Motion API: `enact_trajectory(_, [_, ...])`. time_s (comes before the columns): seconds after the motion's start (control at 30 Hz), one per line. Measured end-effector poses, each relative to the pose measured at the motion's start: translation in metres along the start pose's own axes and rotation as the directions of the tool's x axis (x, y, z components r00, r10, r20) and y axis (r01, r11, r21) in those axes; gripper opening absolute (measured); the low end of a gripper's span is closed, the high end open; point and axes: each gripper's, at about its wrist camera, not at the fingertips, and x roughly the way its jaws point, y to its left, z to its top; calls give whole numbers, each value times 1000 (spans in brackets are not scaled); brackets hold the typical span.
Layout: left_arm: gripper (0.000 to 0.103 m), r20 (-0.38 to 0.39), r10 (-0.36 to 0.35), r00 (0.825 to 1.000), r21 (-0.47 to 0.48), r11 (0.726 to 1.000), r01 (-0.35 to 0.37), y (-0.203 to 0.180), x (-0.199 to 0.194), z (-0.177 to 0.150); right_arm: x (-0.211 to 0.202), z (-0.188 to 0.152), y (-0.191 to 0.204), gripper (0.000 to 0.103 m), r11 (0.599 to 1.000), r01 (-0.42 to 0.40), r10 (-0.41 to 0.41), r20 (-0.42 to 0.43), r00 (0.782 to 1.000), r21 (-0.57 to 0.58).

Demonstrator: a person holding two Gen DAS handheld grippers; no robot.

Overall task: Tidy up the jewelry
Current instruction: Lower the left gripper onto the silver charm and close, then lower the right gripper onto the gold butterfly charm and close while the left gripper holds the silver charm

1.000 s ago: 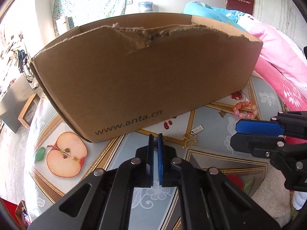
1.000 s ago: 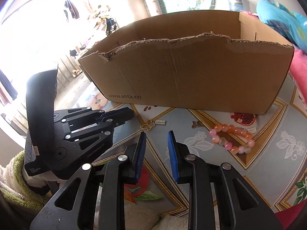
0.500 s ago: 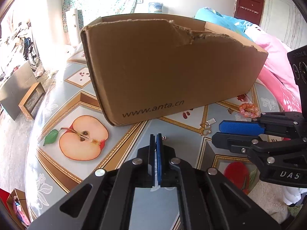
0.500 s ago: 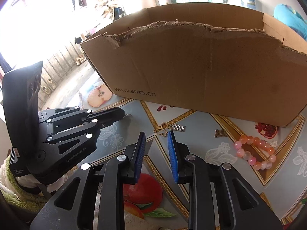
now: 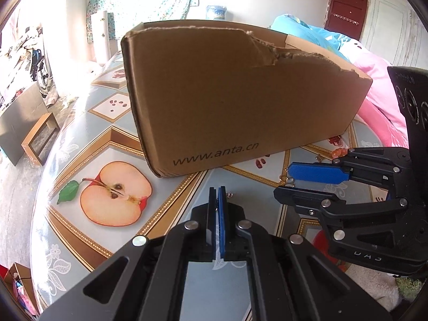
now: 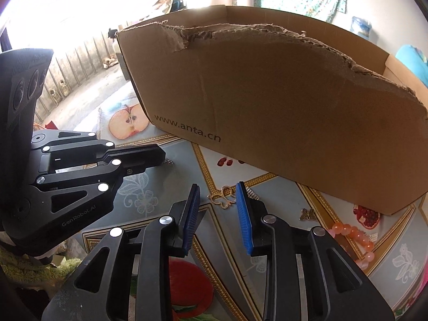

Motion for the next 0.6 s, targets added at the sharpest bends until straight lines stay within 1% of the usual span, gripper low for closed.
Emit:
enact_trajectory(0.03, [1, 1, 0, 1000, 1, 1000, 0, 0, 0, 0, 1, -1, 2, 27, 1000, 11, -11, 0, 1000, -16])
enact_trajectory(0.07, [1, 2, -1, 1000, 1, 1000, 1, 0, 0, 0, 2, 0, 2, 23, 1000, 13, -13, 0, 1000, -24])
enact_trajectory(0.1, [1, 2, -2, 1000, 0, 1000, 2, 1, -1, -1, 1, 0, 2, 16, 1000, 9, -9, 0, 1000, -25])
enact_trajectory(0.27, [1, 3, -1, 1000, 1, 1000, 1, 2, -2, -2, 0, -1, 0, 13, 1000, 3, -3, -3, 1000, -15])
enact_trajectory(0.37, [1, 3, -1, 1000, 2, 1000, 1, 1, -2, -2, -4, -5, 0, 9, 1000, 2, -2, -9, 1000, -16])
enact_trajectory(0.5, [1, 4, 1, 1000, 4, 1000, -1, 0, -2, -2, -13, -15, -3, 9, 1000, 1, -1, -20, 1000, -12])
enact_trajectory(0.6, [1, 4, 1, 1000, 5, 1000, -1, 0, -2, -2, -2, -16, 7, 9, 1000, 3, -3, -30, 1000, -5])
